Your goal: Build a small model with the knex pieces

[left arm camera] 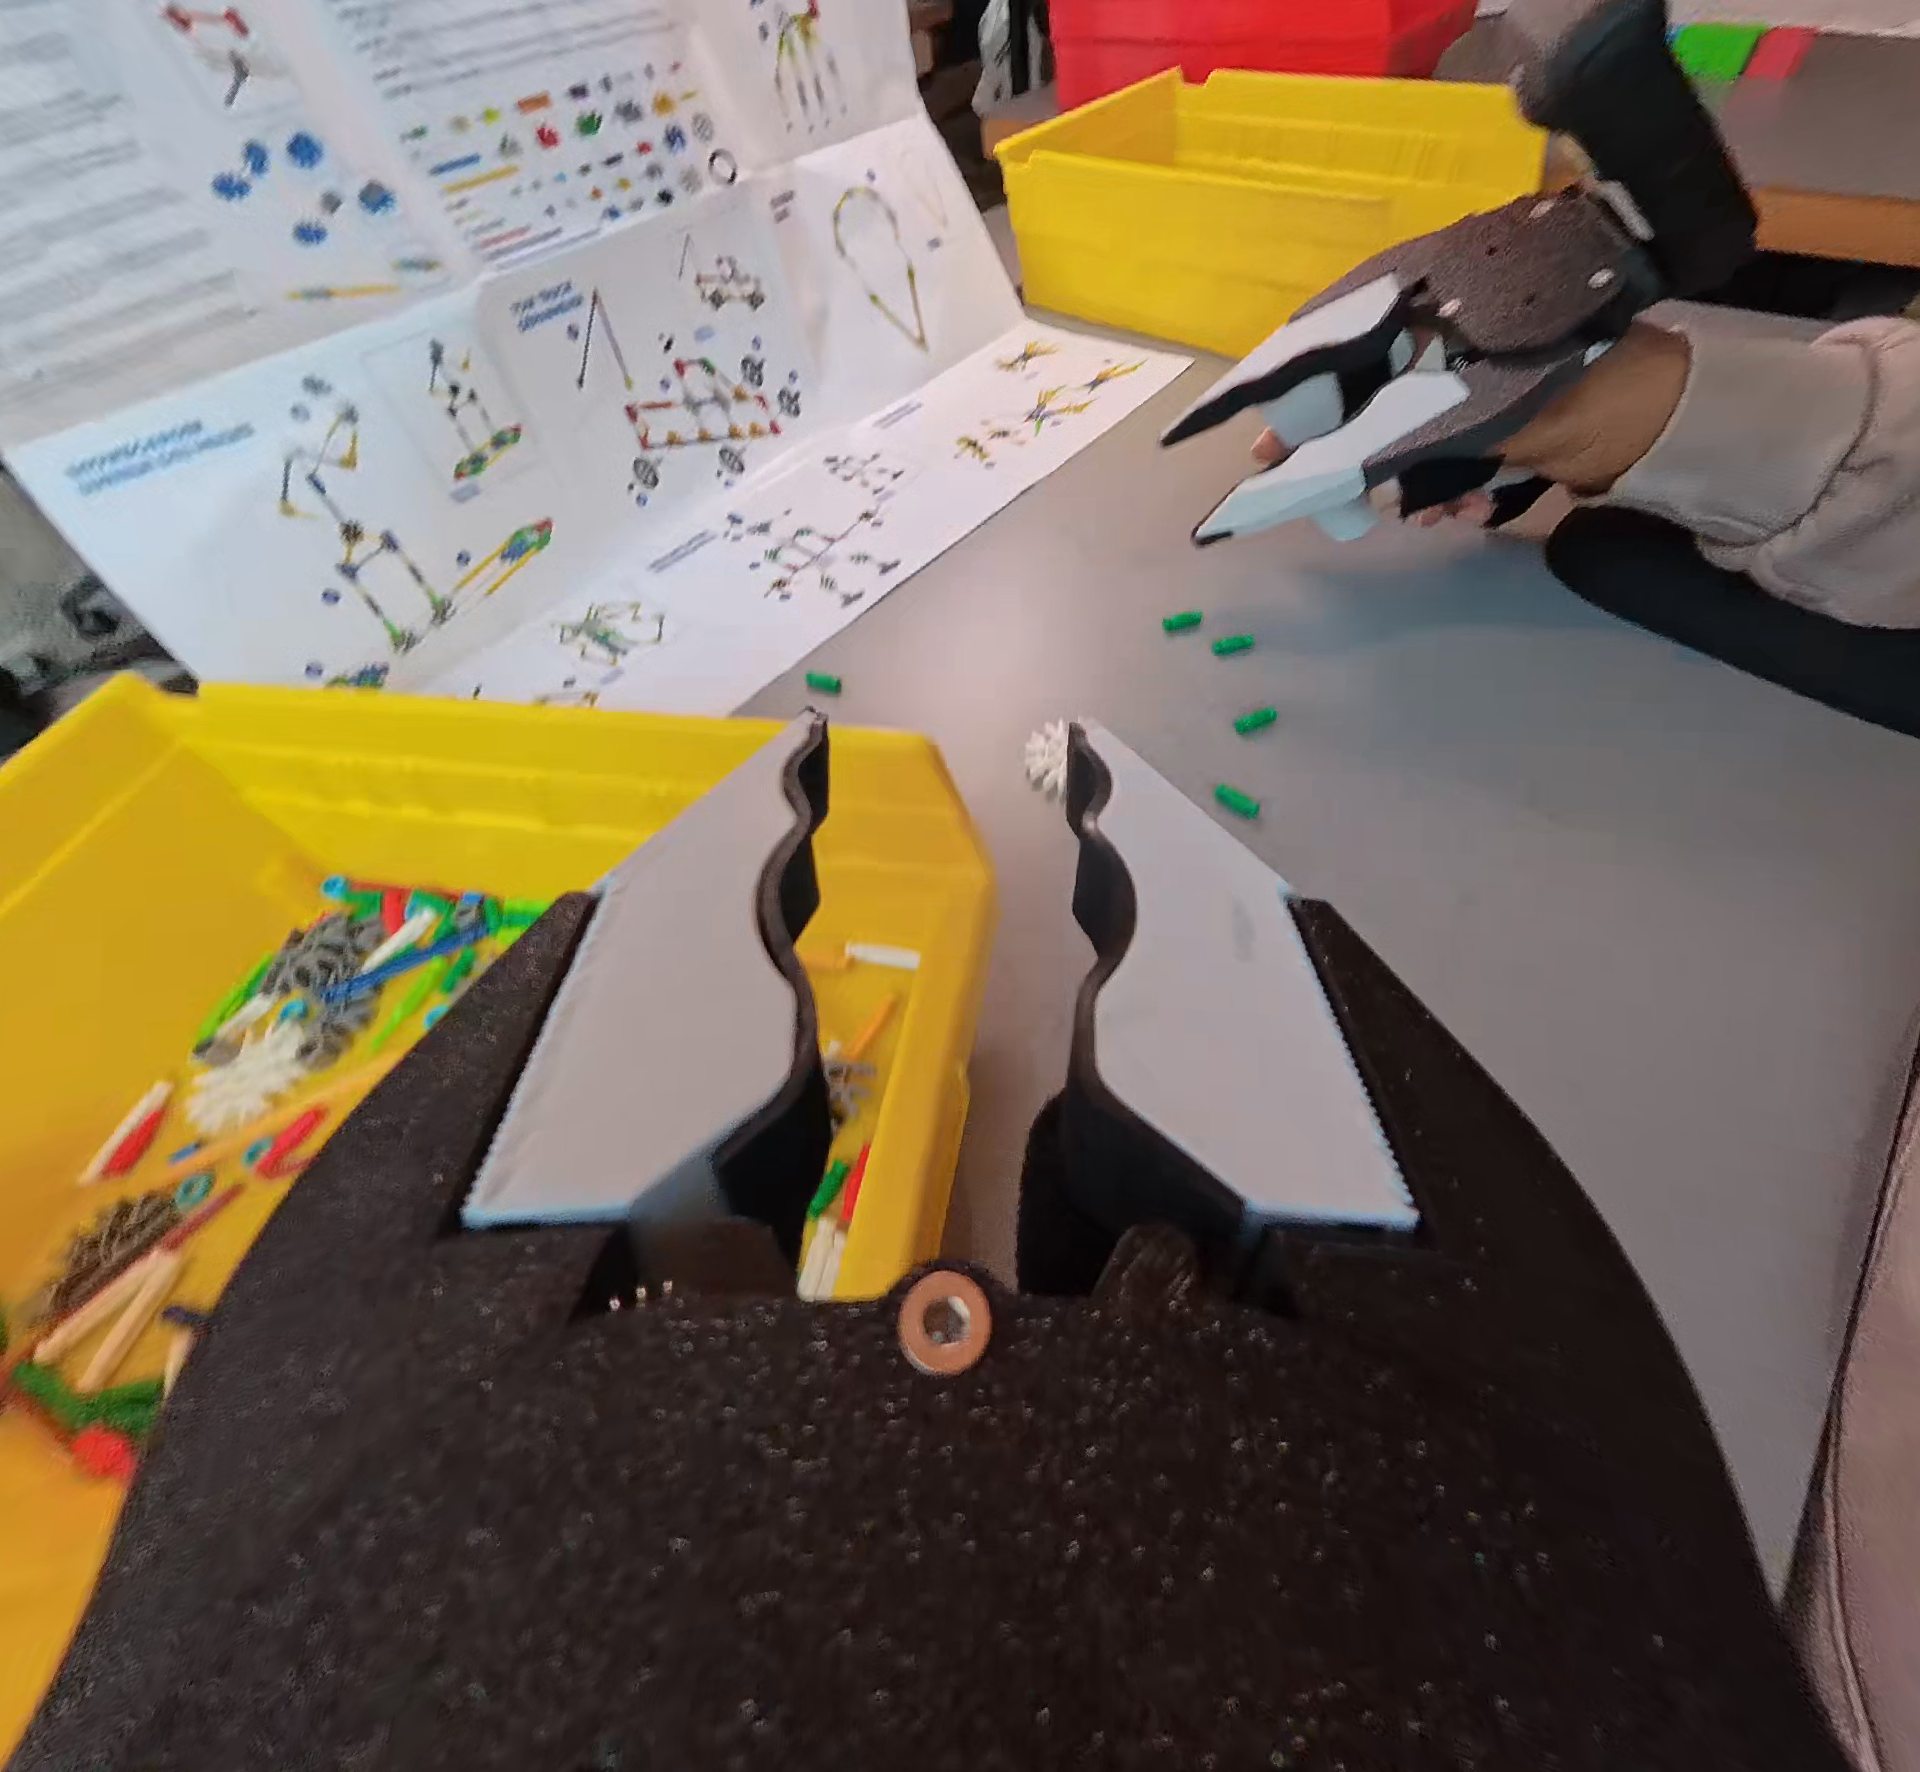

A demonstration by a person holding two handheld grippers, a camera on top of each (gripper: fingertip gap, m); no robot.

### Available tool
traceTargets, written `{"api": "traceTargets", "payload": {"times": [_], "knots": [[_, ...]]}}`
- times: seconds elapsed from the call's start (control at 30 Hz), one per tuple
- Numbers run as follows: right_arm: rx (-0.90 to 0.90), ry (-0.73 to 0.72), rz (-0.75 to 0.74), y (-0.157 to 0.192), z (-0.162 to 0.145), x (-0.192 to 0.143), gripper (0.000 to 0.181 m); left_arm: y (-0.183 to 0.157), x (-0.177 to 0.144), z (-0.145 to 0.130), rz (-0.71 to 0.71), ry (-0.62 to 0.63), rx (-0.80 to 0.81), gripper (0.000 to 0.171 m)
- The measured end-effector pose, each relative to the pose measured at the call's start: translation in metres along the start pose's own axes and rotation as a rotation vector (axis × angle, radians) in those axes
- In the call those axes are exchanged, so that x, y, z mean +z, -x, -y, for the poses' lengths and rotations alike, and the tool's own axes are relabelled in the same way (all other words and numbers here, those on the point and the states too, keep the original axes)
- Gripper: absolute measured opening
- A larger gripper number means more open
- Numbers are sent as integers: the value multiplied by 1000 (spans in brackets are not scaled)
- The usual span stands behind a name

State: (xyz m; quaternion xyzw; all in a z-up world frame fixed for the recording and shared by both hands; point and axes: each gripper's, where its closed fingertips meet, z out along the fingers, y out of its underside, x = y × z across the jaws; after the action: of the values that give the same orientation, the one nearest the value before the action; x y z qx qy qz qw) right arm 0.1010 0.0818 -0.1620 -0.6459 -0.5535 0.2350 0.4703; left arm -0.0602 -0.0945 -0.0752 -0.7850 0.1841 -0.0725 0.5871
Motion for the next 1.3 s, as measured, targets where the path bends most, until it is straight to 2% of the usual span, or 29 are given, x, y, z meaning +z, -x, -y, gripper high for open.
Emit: {"api": "traceTargets", "payload": {"times": [0.13,0.27,0.43,0.47,0.6,0.73,0.97,1.3], "knots": [[27,-37,-2,-3,6,-3,58,7,-20,-60,58,203,-69,54],[25,-22,18,2,3,0,57,22,-22,-108,161,386,10,56],[8,-14,33,7,1,1,51,31,-18,-135,191,569,133,46],[10,-12,37,8,1,1,51,29,-17,-139,177,583,135,40],[11,-6,48,9,-1,2,49,32,-14,-139,201,576,165,39],[6,-5,50,10,-1,2,48,39,-11,-138,251,582,230,30],[8,-2,61,12,-1,3,47,62,-6,-140,287,601,210,29],[8,-1,65,12,-1,2,46,130,21,-138,345,611,185,30]]}}
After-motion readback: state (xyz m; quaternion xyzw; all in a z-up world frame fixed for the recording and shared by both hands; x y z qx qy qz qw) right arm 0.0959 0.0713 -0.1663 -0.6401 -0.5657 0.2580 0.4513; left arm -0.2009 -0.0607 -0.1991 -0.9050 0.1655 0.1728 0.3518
